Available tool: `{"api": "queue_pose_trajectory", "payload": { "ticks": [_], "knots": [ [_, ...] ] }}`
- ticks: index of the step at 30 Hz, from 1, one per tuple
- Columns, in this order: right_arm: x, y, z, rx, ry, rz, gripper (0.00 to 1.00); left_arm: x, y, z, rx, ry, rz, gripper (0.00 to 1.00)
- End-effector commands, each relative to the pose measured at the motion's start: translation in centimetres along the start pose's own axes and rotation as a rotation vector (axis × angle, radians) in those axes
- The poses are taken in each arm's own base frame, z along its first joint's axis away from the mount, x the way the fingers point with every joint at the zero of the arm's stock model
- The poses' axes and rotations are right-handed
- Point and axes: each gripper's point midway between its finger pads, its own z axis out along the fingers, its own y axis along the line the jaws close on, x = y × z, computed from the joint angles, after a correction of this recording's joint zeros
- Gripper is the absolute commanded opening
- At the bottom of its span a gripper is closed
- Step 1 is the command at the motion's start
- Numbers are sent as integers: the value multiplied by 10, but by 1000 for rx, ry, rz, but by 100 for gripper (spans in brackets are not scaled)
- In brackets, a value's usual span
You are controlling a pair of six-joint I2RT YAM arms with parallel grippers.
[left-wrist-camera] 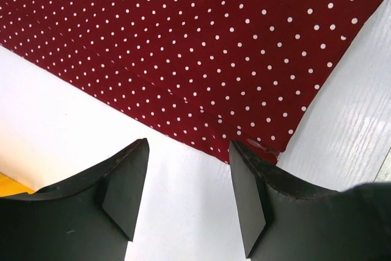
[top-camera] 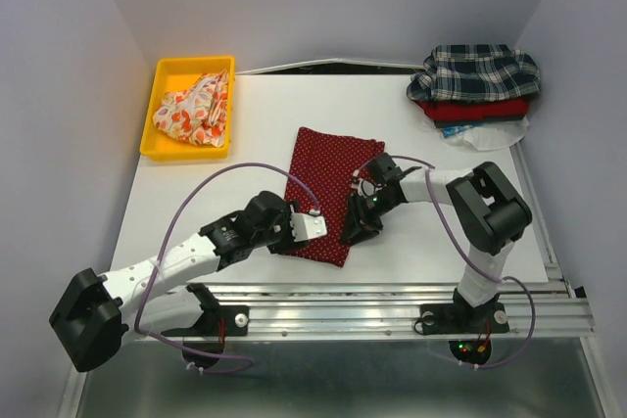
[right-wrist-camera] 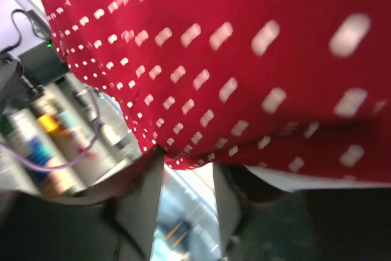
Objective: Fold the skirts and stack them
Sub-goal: Fold the skirt
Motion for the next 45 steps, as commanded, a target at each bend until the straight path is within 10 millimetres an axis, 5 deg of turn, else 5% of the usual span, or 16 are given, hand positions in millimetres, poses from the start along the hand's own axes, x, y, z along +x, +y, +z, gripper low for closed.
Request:
{"api": "queue_pose_trajectory", "payload": {
  "ticks": [1,5,9,12,14,19,29,33,37,40,45],
  "knots": [
    [-34,-18,11,56,-36,4,36,-20,12,-6,-27,-63,-24,66],
    [-41,-37,-11,97,-59,32,24,-19,9,-7,-22,-68,-25,66],
    [-58,-54,-45,147,-140,41,23,-19,5,-5,-10,-84,-29,66],
    [-59,-47,-55,141,-137,52,56,-22,3,-2,6,-96,-30,67],
    [-50,-36,-53,67,-99,65,66,-22,-1,2,31,-89,-26,68],
    [-24,-49,-39,58,-11,75,72,-32,-3,11,58,-102,5,71],
    [26,-44,-13,21,102,86,71,-46,-10,29,64,-103,23,71],
    [16,-47,-5,35,98,84,60,-47,-15,32,75,-107,28,71],
    [3,-34,-11,13,70,63,29,-50,-24,32,94,-121,62,73],
    [-8,-10,-22,-43,38,26,10,-54,-36,30,121,-139,109,95],
    [-17,14,-35,-105,9,-18,1,-60,-42,37,88,-140,147,99]
  ]
}}
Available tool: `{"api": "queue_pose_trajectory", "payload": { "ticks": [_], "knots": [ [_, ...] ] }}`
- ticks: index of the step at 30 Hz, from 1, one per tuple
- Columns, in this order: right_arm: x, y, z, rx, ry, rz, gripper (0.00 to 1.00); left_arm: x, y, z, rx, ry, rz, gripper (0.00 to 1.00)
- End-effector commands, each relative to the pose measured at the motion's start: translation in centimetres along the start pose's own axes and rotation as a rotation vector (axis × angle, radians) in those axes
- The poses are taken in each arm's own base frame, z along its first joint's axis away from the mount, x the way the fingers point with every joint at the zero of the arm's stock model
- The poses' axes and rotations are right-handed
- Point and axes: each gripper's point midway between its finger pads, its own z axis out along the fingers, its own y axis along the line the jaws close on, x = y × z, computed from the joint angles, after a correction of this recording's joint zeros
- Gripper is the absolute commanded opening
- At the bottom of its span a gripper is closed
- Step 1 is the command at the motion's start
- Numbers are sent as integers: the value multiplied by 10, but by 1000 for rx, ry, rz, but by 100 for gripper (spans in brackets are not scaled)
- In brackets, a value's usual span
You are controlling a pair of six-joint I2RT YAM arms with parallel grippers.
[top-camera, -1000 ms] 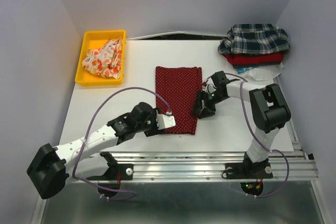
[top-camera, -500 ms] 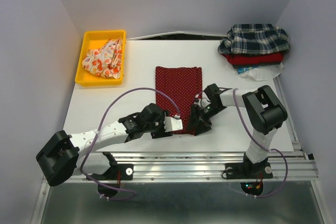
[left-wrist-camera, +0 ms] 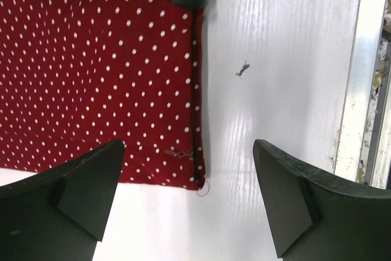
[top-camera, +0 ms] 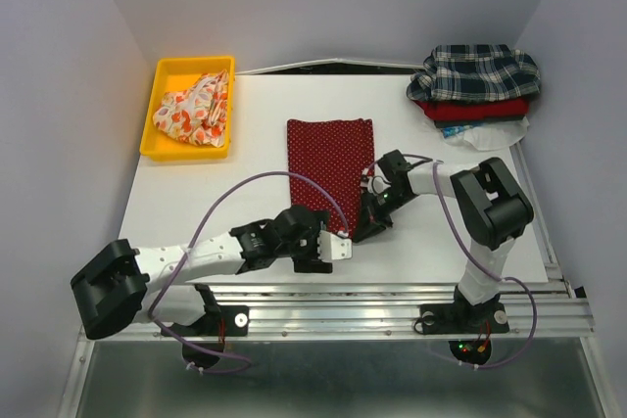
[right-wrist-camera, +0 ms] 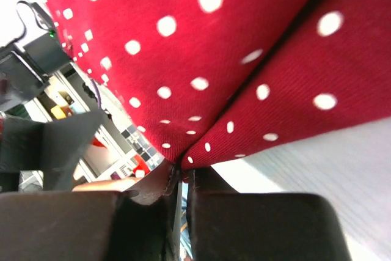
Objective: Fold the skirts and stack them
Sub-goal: Fold the skirt
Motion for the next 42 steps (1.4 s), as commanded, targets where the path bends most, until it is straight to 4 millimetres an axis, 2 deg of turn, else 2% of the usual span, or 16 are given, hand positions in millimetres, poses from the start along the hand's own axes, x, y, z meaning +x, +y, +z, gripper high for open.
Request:
{"api": "queue_pose_trajectory", "payload": {
  "ticks": [1,4,5,12,20,29,31,33,34,35,37,38,39,40,42],
  "knots": [
    [-18,33,-17,-50,-73,-88,1,-14,10,5,-65,-31,31,99],
    [-13,46,-23,-95,-67,-90,1,-14,16,11,-108,-19,35,99],
    [-12,51,-25,-115,-63,-91,1,-12,25,11,-155,-3,35,99],
    [-11,76,-35,-197,-47,-54,1,-7,38,24,-258,37,20,96],
    [-21,82,-48,-278,-37,38,1,-7,37,40,-282,44,18,89],
    [-21,91,-58,-340,-28,75,1,-3,37,53,-318,67,-42,79],
    [-19,92,-59,-347,-22,78,1,2,39,54,-338,89,-40,75],
    [-18,93,-59,-351,-20,70,1,5,40,53,-350,97,-40,67],
    [-17,92,-60,-348,-24,62,1,8,39,51,-348,107,-35,62],
    [-16,91,-60,-345,-26,56,1,9,39,50,-344,112,-32,53],
    [-16,83,-59,-319,-49,59,1,9,38,45,-335,125,-25,44],
    [-15,79,-57,-307,-53,59,1,10,36,44,-318,129,-22,36],
    [-15,74,-55,-285,-64,32,6,5,37,43,-312,124,-19,33],
    [-15,73,-56,-273,-68,19,24,6,35,40,-296,133,-16,31],
    [-18,63,-63,-225,-102,-21,37,3,30,40,-251,138,-7,21]
  ]
}}
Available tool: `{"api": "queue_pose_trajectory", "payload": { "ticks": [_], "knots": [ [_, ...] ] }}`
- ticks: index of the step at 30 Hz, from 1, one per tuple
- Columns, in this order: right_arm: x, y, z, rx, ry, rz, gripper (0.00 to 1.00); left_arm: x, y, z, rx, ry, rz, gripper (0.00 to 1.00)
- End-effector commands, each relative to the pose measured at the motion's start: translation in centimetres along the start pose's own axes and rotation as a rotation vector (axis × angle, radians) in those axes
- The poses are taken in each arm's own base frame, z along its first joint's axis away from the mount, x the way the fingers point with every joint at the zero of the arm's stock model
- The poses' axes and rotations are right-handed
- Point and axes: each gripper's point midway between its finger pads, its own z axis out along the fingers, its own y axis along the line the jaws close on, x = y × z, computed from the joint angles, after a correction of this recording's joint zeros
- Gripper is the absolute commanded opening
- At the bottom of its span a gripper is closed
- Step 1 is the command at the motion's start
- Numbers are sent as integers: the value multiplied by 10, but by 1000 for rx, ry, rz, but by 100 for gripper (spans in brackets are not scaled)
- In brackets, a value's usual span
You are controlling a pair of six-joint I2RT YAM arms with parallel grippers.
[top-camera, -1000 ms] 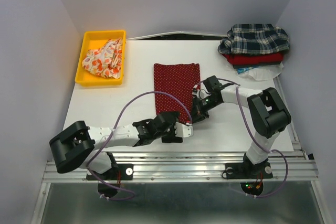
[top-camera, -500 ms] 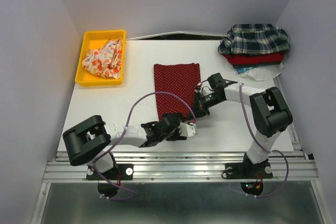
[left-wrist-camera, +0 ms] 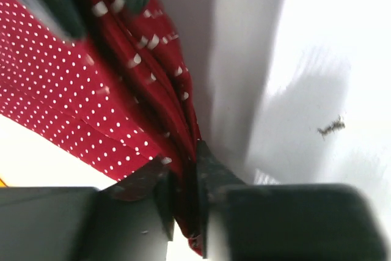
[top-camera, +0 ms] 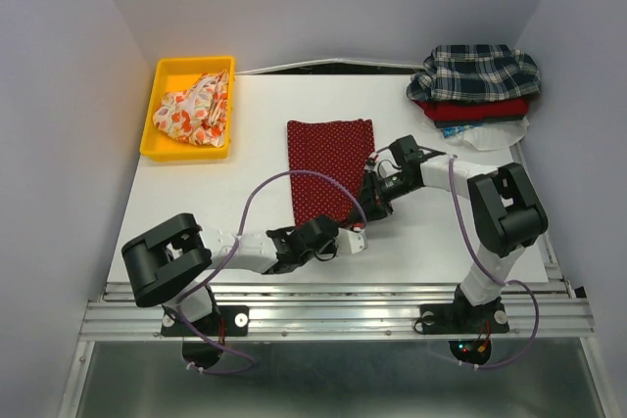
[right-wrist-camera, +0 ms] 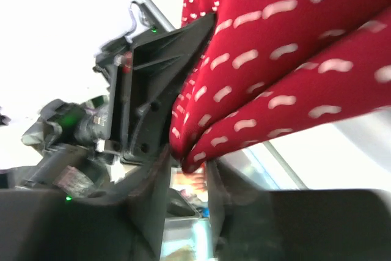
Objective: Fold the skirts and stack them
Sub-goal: Fold the skirt
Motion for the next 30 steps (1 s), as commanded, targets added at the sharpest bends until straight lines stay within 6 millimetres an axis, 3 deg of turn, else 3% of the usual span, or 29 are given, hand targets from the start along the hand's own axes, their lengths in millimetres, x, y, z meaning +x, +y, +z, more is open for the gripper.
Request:
{"api": "queue_pose_trajectory", "payload": {
  "ticks": [1,2,4,5,7,8,9,10,12,13,14,15,16,17,23,27,30],
  "knots": [
    [-8,2,-24,51,-74,-145,50,-25,9,-13,35,-37,-11,19],
    [-10,4,-33,77,-75,-158,55,-20,2,-15,78,-11,-2,10],
    [-27,-10,-58,166,-107,-299,55,-20,-3,-20,128,13,-5,0],
    [-33,0,-74,191,-103,-319,54,-21,-8,-22,164,14,-7,0],
    [-58,-6,-103,246,-160,-374,54,-25,-13,-25,214,35,-6,0],
    [-69,0,-113,244,-196,-404,55,-18,-22,-31,275,71,-9,0],
    [-87,21,-127,235,-251,-480,59,-17,-27,-34,308,88,-10,0],
    [-101,25,-130,238,-264,-510,61,-16,-30,-39,343,112,-18,0],
    [-124,41,-136,228,-303,-557,65,-20,-37,-46,402,119,-40,0],
    [-142,60,-145,223,-350,-599,67,-30,-38,-49,431,102,-49,0],
    [-157,55,-137,219,-341,-592,68,-27,-42,-55,465,131,-46,0],
    [-174,69,-139,230,-370,-667,68,-36,-41,-57,490,121,-53,0],
    [-182,68,-134,237,-359,-671,69,-31,-45,-64,527,156,-46,0],
    [-193,56,-116,240,-325,-664,71,-35,-50,-68,568,151,-42,0],
    [-241,34,-71,361,-337,-806,74,-46,-62,-94,756,176,-16,0],
    [-241,3,-40,404,-269,-842,70,-55,-60,-105,810,171,-9,0],
    [-226,-21,-13,418,-180,-865,62,-64,-54,-111,821,153,1,0]
  ]
}}
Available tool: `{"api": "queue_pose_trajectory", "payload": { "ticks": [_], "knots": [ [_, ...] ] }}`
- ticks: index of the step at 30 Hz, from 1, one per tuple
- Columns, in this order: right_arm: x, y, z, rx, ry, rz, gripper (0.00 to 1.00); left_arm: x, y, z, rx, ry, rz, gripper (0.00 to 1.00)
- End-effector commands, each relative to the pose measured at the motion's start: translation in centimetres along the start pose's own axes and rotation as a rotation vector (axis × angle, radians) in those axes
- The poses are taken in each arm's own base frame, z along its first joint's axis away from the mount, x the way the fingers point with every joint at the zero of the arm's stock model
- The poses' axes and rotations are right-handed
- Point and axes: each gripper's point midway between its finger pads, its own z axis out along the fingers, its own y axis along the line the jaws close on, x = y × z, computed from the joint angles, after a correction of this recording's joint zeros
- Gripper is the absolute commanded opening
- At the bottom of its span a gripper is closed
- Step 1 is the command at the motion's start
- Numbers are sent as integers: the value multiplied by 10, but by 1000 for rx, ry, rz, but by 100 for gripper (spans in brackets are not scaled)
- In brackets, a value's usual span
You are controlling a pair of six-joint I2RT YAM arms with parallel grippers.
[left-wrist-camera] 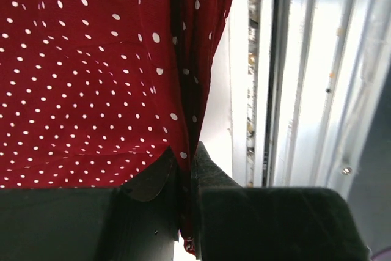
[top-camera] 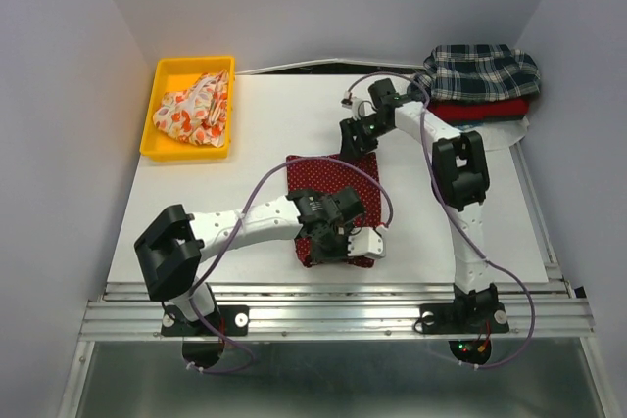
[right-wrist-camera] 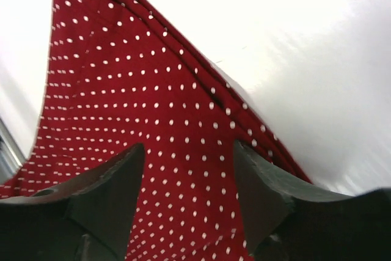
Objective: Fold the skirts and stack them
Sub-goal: Fold the skirt
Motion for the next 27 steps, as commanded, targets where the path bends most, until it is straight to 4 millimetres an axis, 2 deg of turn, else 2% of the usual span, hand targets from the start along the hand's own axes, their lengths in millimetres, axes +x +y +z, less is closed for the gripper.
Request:
{"api": "queue_pose_trajectory", "payload": {
  "ticks": [1,3,4,5,7,13,20,27],
  "knots": [
    [15,0,24,12,29,-135,55,-12,-17,-23,88,-14,41,0],
    [26,7,31,-4,52,-142,49,-14,-14,-28,91,-16,44,0],
    [39,9,36,-11,77,-144,46,-20,-10,-33,87,-28,46,0],
    [41,19,36,-21,81,-163,42,-20,-9,-37,90,-23,38,0],
    [48,26,39,-35,83,-173,40,-28,1,-45,73,-46,29,0],
    [78,51,43,-90,125,-183,38,-28,34,-55,43,-41,-2,0],
    [104,75,41,-162,157,-182,37,-9,87,-60,-10,-20,-46,0],
    [122,93,41,-210,185,-189,37,8,115,-50,-35,9,-59,2]
  ]
}}
